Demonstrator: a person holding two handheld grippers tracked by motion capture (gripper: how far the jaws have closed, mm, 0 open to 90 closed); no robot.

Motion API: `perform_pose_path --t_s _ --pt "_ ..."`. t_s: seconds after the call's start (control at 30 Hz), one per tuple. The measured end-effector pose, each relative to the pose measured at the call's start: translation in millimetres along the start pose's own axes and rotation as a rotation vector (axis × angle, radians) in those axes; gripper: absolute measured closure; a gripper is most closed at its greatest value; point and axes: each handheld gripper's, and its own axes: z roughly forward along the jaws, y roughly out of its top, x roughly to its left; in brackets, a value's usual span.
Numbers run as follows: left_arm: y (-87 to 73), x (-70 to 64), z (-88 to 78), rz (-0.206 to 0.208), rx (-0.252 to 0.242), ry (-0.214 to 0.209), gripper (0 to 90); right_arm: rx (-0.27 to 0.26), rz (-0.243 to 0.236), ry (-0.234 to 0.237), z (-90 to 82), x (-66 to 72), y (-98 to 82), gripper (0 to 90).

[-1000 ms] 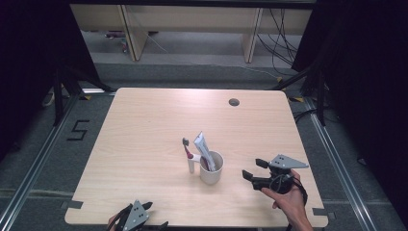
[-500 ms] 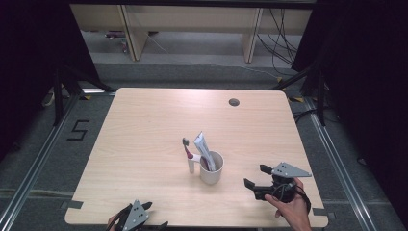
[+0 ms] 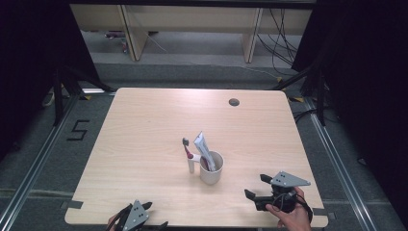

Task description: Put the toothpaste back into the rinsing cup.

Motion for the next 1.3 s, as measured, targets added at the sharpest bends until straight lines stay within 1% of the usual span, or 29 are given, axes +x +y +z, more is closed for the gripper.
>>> perform_pose_path --t_s 0.03,0.1,0.17,0.27,0.33,0.4,0.43,0.47,0.5,0.53,0.57,0.6,0.63,0.67,0.7,0.73,0.77,0.8,0.83,0.87,0.9,0.93,0.97,1.0,1.03,1.13,1.17,1.27,1.3 --pt "-0.1 0.3 0.4 0.000 -0.003 -0.002 19.1 0.008 0.019 0.002 -1.1 1.9 -1.2 16.4" --pt "-0.1 0.2 0.1 -0.003 -0.002 -0.002 19.1 0.013 0.000 0.007 -2.5 -0.1 -2.9 16.4" --pt "-0.1 0.3 0.5 0.000 -0.004 -0.003 19.1 0.012 0.022 -0.004 -4.4 1.7 -5.1 16.4" --pt "-0.1 -2.3 1.2 -0.024 -0.021 -0.006 19.1 0.011 0.005 0.001 -6.9 0.4 -7.0 16.4" --pt "-0.1 -2.3 1.0 -0.021 -0.023 -0.004 19.1 0.007 0.015 -0.014 -8.3 2.0 -9.0 16.5" --pt "-0.3 -2.1 1.3 -0.020 -0.031 -0.002 19.1 0.018 -0.007 -0.019 -9.5 1.2 -10.1 16.4" --pt "-0.3 -1.9 1.4 -0.019 -0.032 -0.004 19.1 0.024 0.022 -0.012 -10.3 4.4 -11.1 16.4" --pt "-0.2 -1.0 0.4 -0.006 -0.018 -0.001 19.1 0.021 0.021 -0.017 -11.0 5.2 -11.8 16.5" --pt "-0.2 -0.8 0.2 -0.005 -0.017 -0.001 19.1 0.027 -0.011 -0.016 -11.8 3.6 -12.0 16.4" --pt "-0.2 -0.7 0.4 -0.005 -0.020 -0.002 19.1 0.031 0.016 -0.014 -11.6 6.1 -13.4 16.4" --pt "0.3 1.0 -0.7 0.023 0.005 0.022 19.1 0.035 -0.004 -0.003 -12.2 5.3 -13.9 16.4" --pt "0.7 1.3 -1.2 0.023 0.007 0.013 19.1 0.044 0.005 -0.011 -13.7 6.0 -14.8 16.3" --pt "0.3 -1.3 0.0 -0.010 -0.025 0.001 19.1 0.044 -0.017 -0.023 -13.7 5.4 -15.8 16.3" --pt "0.4 -1.7 -0.4 -0.014 -0.026 0.000 19.1 0.059 0.021 -0.033 -14.5 8.7 -17.0 16.3" --pt "0.3 -1.6 -0.5 -0.014 -0.026 0.000 19.1 0.060 -0.026 -0.047 -15.4 5.5 -17.5 16.3" --pt "0.2 -1.8 -0.6 -0.017 -0.026 0.000 19.1 0.071 0.004 -0.038 -16.6 7.4 -18.7 16.3" --pt "0.3 -0.6 -1.5 -0.002 -0.014 0.001 19.1 0.063 -0.016 -0.042 -16.6 5.7 -19.4 16.3" --pt "0.5 0.3 -1.8 0.008 -0.006 0.009 19.1 0.079 0.025 -0.047 -18.3 8.5 -20.5 16.3" --pt "0.4 -0.5 -1.4 -0.002 -0.014 0.005 19.1 0.079 0.024 -0.046 -18.8 8.3 -21.7 16.3" --pt "0.4 -0.6 -1.6 -0.001 -0.013 0.001 19.1 0.078 0.000 -0.048 -19.1 6.3 -22.1 16.4" --pt "0.3 -1.9 -0.5 -0.018 -0.028 0.002 19.1 0.091 0.025 -0.049 -19.3 8.0 -23.2 16.3" --pt "0.4 -0.6 -1.5 0.000 -0.012 0.002 19.1 0.092 0.034 -0.048 -20.0 9.1 -24.1 16.3" --pt "0.3 0.9 -0.9 0.015 -0.007 0.009 19.1 0.086 -0.017 -0.056 -20.4 6.2 -24.1 16.3" --pt "0.4 1.1 -0.6 0.022 0.005 0.027 19.1 0.098 -0.003 -0.056 -21.2 7.8 -24.6 16.3" --pt "0.1 0.1 -0.5 0.004 -0.005 0.007 19.1 0.105 0.004 -0.062 -21.9 9.2 -25.3 16.3" --pt "-0.2 -0.7 0.4 -0.004 -0.022 0.002 19.1 0.115 -0.018 -0.060 -22.2 7.7 -27.7 16.4" --pt "0.3 1.2 -1.1 0.021 0.004 0.015 19.1 0.120 -0.007 -0.070 -23.1 9.1 -28.2 16.3" --pt "-0.1 1.4 -0.7 0.019 -0.005 0.016 19.1 0.119 -0.009 -0.074 -24.8 10.2 -29.6 16.3" --pt "0.0 1.6 -0.5 0.020 -0.003 0.018 19.1 0.121 -0.014 -0.061 -24.4 9.8 -30.3 16.3"
